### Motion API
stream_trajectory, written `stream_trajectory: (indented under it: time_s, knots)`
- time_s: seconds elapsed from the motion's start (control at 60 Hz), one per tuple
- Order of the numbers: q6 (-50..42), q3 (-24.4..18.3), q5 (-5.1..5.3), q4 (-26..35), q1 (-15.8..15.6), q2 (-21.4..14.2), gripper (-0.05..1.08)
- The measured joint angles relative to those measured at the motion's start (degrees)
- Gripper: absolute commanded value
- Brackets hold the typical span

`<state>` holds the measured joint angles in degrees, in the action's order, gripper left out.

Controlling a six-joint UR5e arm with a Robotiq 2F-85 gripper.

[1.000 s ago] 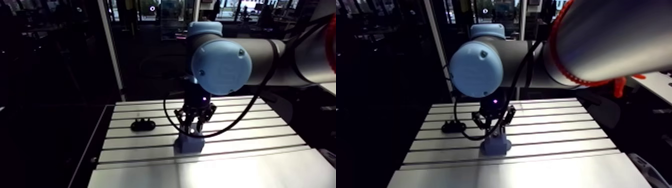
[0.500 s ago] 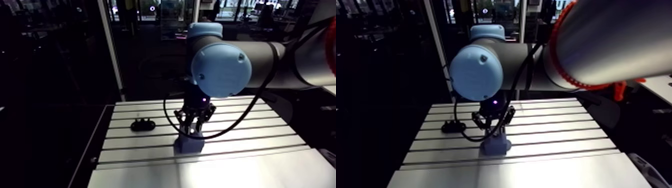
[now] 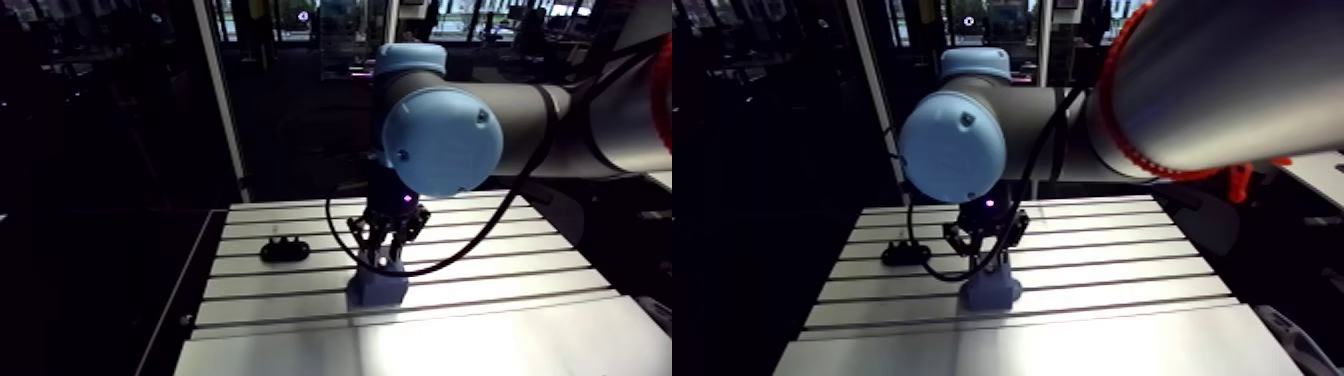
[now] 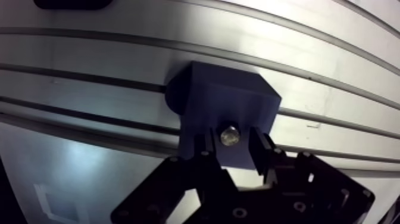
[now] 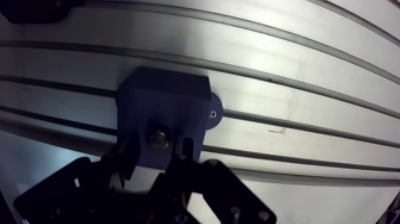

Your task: Pick up the M10 bolt and insert it into the hex recess until seated.

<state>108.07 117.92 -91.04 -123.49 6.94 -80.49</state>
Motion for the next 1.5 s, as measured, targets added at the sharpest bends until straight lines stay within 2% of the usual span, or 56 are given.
stream_trajectory:
  time_s: [1.5]
  knots:
    - [0.24, -0.01, 0.04, -0.05, 0.01, 0.26, 0.63]
